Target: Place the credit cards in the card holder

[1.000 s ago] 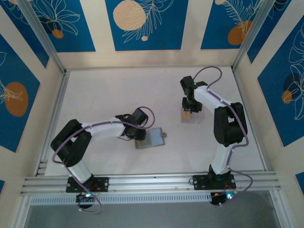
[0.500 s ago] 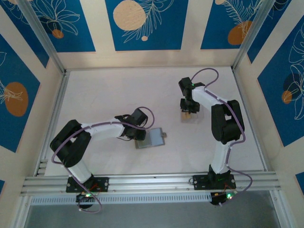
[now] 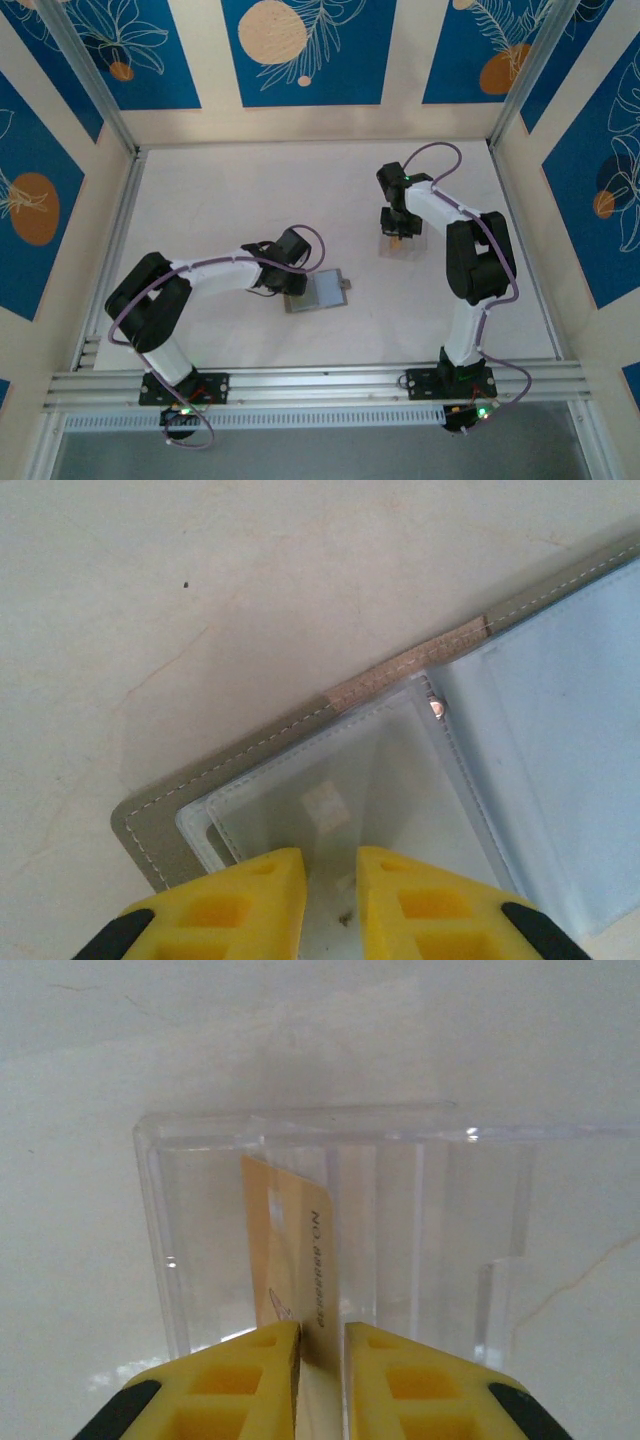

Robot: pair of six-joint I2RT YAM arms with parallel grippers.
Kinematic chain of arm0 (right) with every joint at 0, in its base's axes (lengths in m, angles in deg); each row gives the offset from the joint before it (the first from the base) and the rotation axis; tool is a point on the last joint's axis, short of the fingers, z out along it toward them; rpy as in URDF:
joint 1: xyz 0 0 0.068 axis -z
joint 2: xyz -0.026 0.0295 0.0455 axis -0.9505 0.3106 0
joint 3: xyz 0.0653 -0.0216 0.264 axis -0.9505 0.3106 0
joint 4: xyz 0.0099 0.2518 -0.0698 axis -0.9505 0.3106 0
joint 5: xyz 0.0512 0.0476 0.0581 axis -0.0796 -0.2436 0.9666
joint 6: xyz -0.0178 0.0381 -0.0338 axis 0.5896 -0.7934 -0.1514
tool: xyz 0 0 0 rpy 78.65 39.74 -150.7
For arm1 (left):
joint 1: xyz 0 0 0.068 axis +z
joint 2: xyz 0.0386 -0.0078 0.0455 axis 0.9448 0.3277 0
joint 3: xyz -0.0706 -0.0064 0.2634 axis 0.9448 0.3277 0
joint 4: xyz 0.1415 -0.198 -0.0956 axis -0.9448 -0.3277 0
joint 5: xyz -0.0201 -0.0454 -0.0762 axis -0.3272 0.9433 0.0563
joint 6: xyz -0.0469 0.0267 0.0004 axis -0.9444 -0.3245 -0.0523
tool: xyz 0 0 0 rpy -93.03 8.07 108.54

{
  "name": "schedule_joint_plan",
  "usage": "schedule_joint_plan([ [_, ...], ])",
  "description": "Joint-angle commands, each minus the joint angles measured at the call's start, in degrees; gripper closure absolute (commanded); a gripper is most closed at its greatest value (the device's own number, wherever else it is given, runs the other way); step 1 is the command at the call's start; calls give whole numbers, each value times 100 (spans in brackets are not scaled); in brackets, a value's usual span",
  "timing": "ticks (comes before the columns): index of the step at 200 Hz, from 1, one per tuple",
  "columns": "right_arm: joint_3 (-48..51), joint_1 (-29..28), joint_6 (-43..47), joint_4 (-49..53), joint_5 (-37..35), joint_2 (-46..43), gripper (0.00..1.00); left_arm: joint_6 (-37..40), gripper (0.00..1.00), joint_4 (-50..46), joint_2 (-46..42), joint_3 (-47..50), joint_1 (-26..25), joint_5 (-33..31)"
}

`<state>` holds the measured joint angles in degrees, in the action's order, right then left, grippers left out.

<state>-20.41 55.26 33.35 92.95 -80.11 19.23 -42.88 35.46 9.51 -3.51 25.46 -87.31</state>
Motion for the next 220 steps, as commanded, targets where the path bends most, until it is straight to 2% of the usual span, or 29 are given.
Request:
schedule_joint_plan([
  [1, -89, -38, 11, 290, -211, -239, 81, -82, 79, -278, 183, 226, -49, 84],
  [43, -168, -81, 8, 409, -269, -238, 88, -81, 79, -257, 174, 234, -40, 93],
  [90, -329, -164, 24, 631, -481, -293, 90, -86, 79, -235, 169, 248, -44, 93],
  [116, -344, -162, 39, 650, -383, -250, 87, -94, 79, -226, 162, 260, -43, 102],
  [183, -319, -77, 62, 682, -281, -187, 88, -102, 79, -222, 118, 287, -37, 115],
  [220, -301, -59, 15, 780, -303, -161, 82, -117, 79, -173, 150, 287, -36, 168],
])
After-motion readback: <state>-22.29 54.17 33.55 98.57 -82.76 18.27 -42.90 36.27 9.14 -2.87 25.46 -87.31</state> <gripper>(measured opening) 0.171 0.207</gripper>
